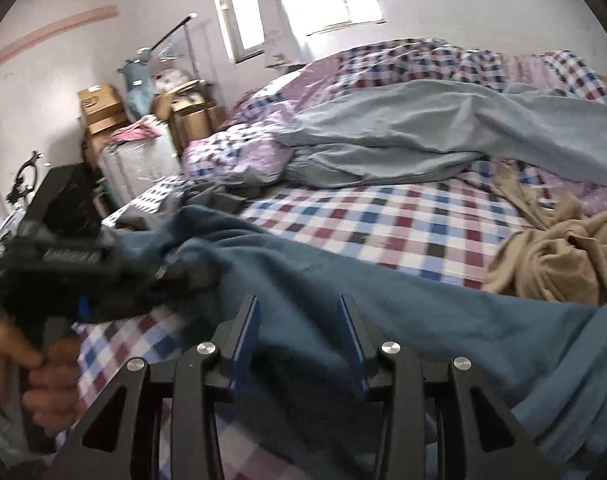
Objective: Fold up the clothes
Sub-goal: 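Grasp the teal sweatshirt edge with the left tool while the right tool grasps it too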
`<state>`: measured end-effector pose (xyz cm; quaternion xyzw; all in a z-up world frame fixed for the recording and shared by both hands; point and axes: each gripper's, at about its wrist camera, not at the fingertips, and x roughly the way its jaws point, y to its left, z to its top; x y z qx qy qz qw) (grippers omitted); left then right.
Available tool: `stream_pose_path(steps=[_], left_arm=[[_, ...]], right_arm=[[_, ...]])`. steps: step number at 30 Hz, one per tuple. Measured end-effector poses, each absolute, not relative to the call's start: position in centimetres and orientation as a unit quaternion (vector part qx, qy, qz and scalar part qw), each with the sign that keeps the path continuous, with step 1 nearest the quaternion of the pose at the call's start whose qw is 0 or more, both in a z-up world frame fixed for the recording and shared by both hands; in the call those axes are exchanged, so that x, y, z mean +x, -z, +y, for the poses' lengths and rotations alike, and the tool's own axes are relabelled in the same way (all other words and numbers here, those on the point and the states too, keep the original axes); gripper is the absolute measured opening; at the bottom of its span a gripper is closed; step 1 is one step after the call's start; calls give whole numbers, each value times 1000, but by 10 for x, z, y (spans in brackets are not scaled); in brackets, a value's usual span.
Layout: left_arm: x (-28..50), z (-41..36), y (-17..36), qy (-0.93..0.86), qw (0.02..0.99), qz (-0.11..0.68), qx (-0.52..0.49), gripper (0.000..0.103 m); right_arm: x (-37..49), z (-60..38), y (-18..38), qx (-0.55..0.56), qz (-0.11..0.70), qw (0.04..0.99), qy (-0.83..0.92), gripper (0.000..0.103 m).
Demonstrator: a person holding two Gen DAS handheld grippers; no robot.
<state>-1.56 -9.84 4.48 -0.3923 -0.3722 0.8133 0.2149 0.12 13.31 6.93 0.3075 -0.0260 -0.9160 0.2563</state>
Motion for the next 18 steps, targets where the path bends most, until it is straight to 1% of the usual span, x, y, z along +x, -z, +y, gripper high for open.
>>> stream_pose_path(steps=[7,11,16,18], left_arm=[[-24,-101,-46,-822,210,-383,-366,7],[-27,-101,-48,-826,206,-388,-355,6],[-27,-98,-46,-831,194,-395,-339,6],[-29,-98,-46,-833,192,-399,-333,6]], right_arm=[[19,111,-64,322,14,334,886,44],[29,101,-61,325,46,353,876,44],[37,113,-72,306,37,361,880,43],[37,119,-77,299,16,372,879,43]])
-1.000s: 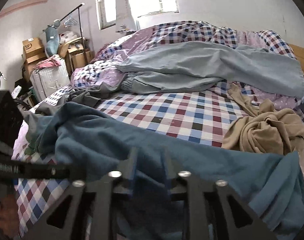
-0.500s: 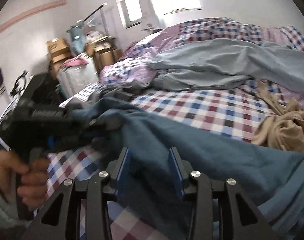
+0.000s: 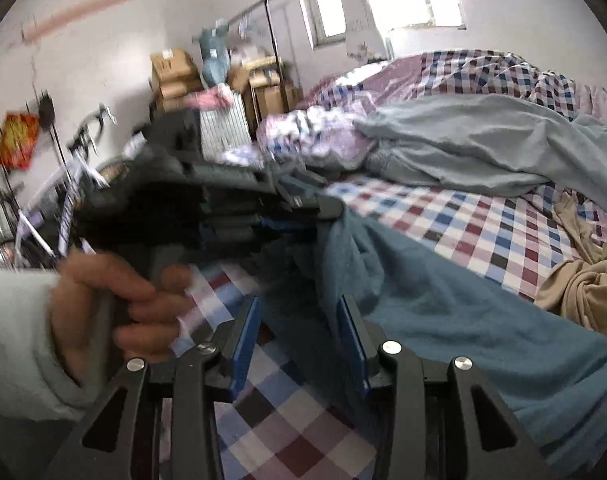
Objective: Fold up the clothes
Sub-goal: 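Grasp the teal sweatshirt edge with the left tool while the right tool grasps it too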
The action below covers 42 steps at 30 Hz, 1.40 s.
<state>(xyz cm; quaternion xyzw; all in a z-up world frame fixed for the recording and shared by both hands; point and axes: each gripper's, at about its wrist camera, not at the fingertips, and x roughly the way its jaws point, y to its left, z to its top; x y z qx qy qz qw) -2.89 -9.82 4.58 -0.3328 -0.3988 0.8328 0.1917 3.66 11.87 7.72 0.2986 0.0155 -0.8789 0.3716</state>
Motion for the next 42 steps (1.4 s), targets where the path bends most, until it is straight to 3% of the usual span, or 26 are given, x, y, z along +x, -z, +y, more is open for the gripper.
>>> stream_pose_path(steps=[4,15,22,24,25,26,27,29,35,42], left_arm=[[-30,-103,-49,-841,182,-401,-315,5],[-25,-116,-65,-856,182,-402,-267,5],[-31,-120,-56,-842,189,-417,-285,5],[-32,-122,-55,-839,192,-419,-290,10],[-32,-122,-54,-837,192,-421,-293,14],[-33,-123,-53,-835,191,-423,-296,31],[-33,-124,-52,-833,191,-425,-299,56],[-30,-129,-50,-829,188,-437,-293,78],[-23,-147,-56,-831,177,-440,-289,81],[9,-165,-67,-840,182,-435,-268,81]], right_arm=[[40,123,-80,299,2,396,868,43],[37,80,-30,354,149,318,867,43],[34,70,-18,349,178,298,871,42],[30,70,-18,350,175,290,874,28],[28,70,-18,350,173,284,876,11],[27,71,-20,350,169,275,879,3],[28,71,-25,346,165,280,880,3],[31,73,-34,337,158,290,882,3],[52,90,-83,289,105,336,890,2],[67,134,-150,213,-55,415,883,2]])
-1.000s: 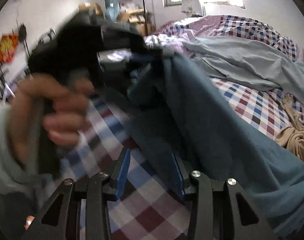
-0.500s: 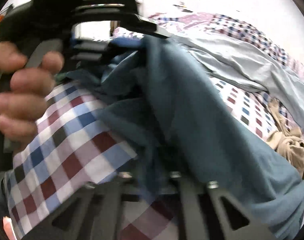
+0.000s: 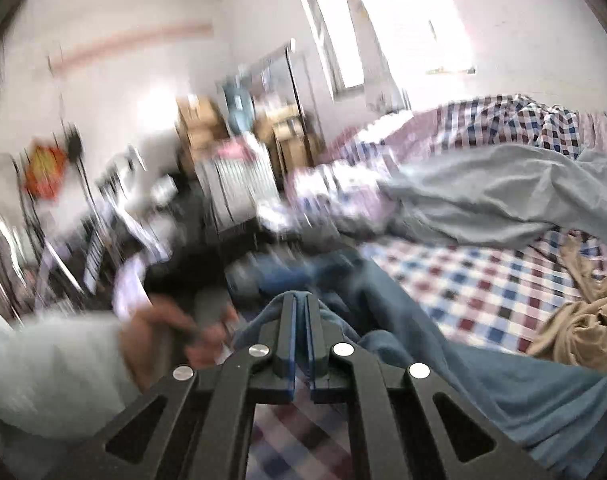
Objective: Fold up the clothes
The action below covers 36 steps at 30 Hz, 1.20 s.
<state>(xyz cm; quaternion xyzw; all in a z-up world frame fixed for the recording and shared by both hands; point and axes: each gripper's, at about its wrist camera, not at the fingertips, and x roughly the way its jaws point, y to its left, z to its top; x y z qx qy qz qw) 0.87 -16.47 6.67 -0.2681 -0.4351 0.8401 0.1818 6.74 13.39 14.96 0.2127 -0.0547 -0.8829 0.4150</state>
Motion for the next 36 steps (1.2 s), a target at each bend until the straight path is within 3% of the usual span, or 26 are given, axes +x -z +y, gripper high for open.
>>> stream_pose_path(steps=[4,15,18,21,25,33,36], left_arm=[[23,-160,-67,-844,187,-412,-287,81],[42,-138,-39,-830,172,-370,-381,81],[39,-131,-33,-822,174,-371,-396,81],[37,-124,-30,-816,180,-370,-406,81],[38,-123,-30,-815,180,-375,-404,81],[48,-135,-35,-817,168,-384,-396,81],[56,-141,-36,-818,163,-389,-392,81]], right_arm=[[65,165,-160,182,-155,430,870,2],[-11,238,-58,382,-193,20,903,7],[-11,253,-62,377,-209,-20,902,8],[6,248,-84,344,-203,-18,917,9],[32,203,-111,313,-143,57,937,9],[121,65,-87,309,81,225,921,9],[139,29,-66,301,177,245,905,9]])
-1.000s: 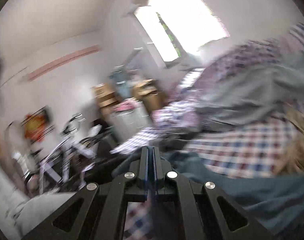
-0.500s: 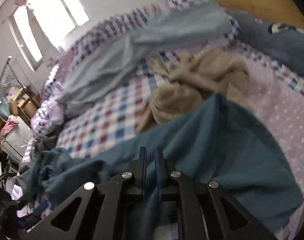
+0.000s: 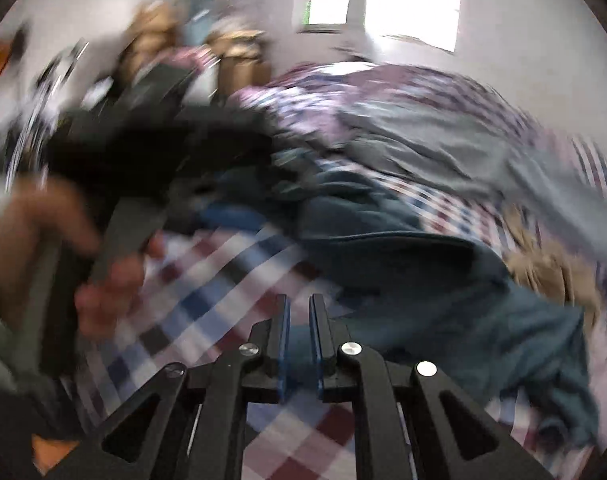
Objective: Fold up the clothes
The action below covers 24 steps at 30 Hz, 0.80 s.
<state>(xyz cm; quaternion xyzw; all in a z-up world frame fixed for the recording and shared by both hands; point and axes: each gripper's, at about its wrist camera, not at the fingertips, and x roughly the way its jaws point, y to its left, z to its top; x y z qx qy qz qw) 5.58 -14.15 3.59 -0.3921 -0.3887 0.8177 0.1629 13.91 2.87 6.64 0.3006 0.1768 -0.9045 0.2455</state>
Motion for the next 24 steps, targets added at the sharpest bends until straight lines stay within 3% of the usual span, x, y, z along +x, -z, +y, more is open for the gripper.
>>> stream_pose_path(steps=[6,11,16,21,24], left_arm=[[70,-158,-26,-803,151,-414,-401,81],[69,-165,-17,-792,140,-421,-418,81],[66,-162,-18,-789,150,-418,-424,81],[61,-158,-24,-788,163,-420,-419,81],[58,-159,-23,-785,165,-426,-419,81]], right_arm=[[142,2,-28,331,264,227,877,11],[150,-4,-16,324,312,194,871,35],[155,-9,-14,312,336,172,872,36],[140,-10,-10,320,322,158,877,31],[129,-5,-13,340,292,146,882,9]])
